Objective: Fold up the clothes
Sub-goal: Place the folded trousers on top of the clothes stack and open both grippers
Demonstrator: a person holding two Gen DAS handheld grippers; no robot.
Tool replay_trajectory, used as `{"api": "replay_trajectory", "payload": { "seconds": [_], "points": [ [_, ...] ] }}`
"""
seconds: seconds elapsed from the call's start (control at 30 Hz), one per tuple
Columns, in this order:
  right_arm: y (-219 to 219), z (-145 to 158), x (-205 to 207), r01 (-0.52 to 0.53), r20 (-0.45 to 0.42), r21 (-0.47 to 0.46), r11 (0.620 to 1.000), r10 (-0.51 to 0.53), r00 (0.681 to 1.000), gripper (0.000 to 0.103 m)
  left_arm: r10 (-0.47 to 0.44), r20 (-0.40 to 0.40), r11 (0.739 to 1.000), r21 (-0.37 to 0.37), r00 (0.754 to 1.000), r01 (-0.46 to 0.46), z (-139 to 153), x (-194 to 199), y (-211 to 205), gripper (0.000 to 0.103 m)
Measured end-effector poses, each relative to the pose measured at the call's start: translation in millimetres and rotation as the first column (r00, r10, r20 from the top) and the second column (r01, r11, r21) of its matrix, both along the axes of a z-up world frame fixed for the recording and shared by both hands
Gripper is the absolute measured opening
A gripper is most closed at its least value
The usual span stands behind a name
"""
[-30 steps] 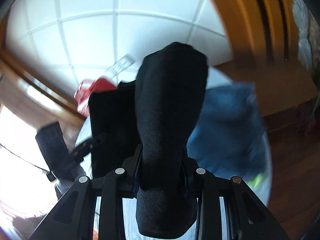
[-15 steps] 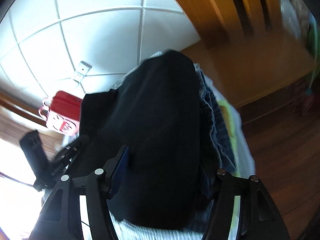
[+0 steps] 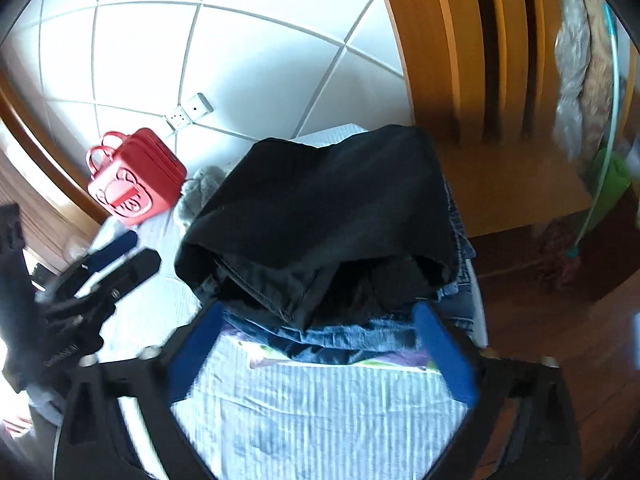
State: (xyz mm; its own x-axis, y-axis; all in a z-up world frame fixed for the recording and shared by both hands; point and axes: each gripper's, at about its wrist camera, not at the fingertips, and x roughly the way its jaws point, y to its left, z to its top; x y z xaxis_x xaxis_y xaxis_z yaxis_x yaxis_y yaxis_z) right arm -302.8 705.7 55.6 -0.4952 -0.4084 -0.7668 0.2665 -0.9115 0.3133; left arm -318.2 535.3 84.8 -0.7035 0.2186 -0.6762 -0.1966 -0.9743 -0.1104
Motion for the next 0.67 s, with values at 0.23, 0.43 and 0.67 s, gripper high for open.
{"api": "replay_trajectory", "payload": {
  "seconds": [0.23,0.43,0.67],
  "points": [
    [-13,-2,14,-0.007,0.012,0.023,1.000,0.007,1.000,0.103,0.002,0.053,1.000,-0.028,0.999,0.000,-5,8,14,0.078],
    [-12,-9,14,0.001,0.019,0.043,0.999,-0.001,1.000,0.103,0.008,0.059,0.998,-0.068,0.998,-0.004,-9,7,25,0.078],
    [-7,-16,8,-0.009,0.038,0.055,0.998,0.007,0.999,0.103,0.007,0.073,0.997,-0.073,0.997,-0.002,-16,3,31,0.077]
  ]
}}
